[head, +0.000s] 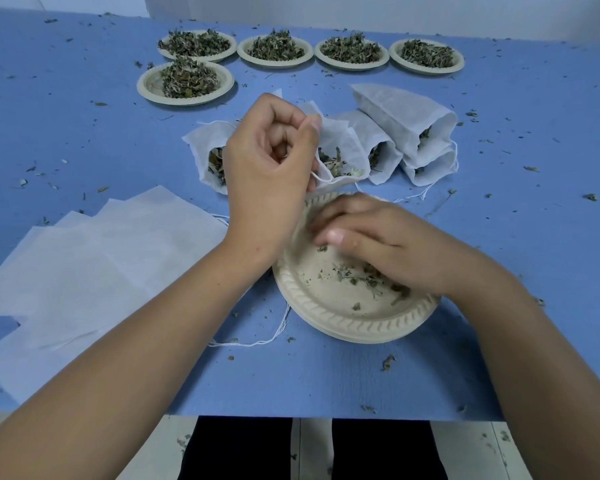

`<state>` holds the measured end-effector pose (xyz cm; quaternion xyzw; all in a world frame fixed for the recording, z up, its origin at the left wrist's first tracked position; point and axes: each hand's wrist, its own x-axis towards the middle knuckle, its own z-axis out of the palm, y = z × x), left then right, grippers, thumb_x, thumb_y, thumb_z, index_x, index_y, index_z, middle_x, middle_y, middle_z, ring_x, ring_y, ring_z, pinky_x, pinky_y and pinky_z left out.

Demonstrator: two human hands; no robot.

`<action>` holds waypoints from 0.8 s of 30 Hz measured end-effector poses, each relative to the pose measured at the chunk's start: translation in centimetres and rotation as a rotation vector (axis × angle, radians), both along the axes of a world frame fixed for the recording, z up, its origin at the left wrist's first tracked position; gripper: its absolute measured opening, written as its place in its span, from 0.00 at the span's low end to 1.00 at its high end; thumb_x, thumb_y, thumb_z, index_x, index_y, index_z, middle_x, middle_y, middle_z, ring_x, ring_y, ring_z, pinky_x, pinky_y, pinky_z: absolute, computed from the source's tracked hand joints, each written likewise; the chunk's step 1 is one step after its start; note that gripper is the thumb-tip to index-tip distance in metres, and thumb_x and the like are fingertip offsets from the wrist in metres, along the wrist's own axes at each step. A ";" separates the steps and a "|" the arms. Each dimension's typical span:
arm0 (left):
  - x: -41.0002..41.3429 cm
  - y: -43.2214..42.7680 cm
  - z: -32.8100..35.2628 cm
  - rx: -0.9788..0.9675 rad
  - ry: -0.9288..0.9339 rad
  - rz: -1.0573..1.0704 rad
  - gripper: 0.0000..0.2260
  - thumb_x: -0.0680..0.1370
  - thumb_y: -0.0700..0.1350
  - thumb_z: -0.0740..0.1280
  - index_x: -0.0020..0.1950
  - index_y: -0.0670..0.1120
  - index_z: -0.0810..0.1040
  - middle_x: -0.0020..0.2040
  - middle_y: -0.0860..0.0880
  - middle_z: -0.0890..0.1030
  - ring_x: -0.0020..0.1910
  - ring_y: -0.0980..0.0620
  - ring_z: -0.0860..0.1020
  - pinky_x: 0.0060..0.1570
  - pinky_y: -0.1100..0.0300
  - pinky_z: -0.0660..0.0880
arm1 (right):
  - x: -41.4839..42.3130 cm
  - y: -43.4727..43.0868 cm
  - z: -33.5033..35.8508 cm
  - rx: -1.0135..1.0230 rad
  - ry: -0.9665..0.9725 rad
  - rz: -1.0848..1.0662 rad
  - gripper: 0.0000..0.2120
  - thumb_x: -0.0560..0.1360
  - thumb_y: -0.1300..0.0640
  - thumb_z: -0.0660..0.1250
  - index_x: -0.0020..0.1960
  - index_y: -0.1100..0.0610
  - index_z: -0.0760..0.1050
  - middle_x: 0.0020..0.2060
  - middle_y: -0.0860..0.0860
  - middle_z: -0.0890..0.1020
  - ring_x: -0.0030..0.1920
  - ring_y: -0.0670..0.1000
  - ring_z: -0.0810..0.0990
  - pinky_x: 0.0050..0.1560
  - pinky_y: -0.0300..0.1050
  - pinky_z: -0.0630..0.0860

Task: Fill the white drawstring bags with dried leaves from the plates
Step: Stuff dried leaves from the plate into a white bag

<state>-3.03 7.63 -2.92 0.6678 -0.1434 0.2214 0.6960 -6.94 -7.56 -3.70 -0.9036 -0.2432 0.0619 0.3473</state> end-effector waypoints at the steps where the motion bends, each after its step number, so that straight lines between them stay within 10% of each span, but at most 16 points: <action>1: 0.0 0.0 0.0 0.002 0.000 0.000 0.09 0.79 0.39 0.66 0.40 0.45 0.72 0.25 0.50 0.75 0.22 0.57 0.73 0.25 0.63 0.70 | -0.3 0.1 0.1 0.035 0.086 0.037 0.23 0.81 0.47 0.55 0.48 0.62 0.82 0.49 0.51 0.82 0.54 0.50 0.78 0.59 0.48 0.73; 8: 0.0 0.0 0.0 0.005 -0.006 -0.003 0.09 0.79 0.38 0.66 0.40 0.45 0.72 0.25 0.50 0.74 0.22 0.57 0.74 0.25 0.61 0.71 | -0.1 -2.6 1.2 0.072 0.076 -0.236 0.31 0.83 0.48 0.53 0.28 0.61 0.77 0.22 0.50 0.78 0.23 0.47 0.75 0.31 0.35 0.71; 18: 0.1 0.2 0.2 -0.002 -0.012 0.005 0.09 0.79 0.38 0.66 0.40 0.46 0.71 0.25 0.52 0.75 0.22 0.59 0.74 0.25 0.64 0.70 | -0.8 -2.4 2.3 0.272 0.484 -0.006 0.31 0.79 0.44 0.53 0.29 0.63 0.79 0.31 0.61 0.83 0.26 0.56 0.78 0.29 0.42 0.77; 24: 0.2 0.2 0.1 0.002 -0.019 0.020 0.10 0.79 0.38 0.66 0.39 0.47 0.71 0.25 0.51 0.75 0.22 0.56 0.73 0.25 0.63 0.70 | -0.9 -1.4 1.7 0.252 0.392 0.073 0.02 0.74 0.64 0.70 0.45 0.63 0.80 0.40 0.56 0.84 0.41 0.57 0.82 0.48 0.45 0.79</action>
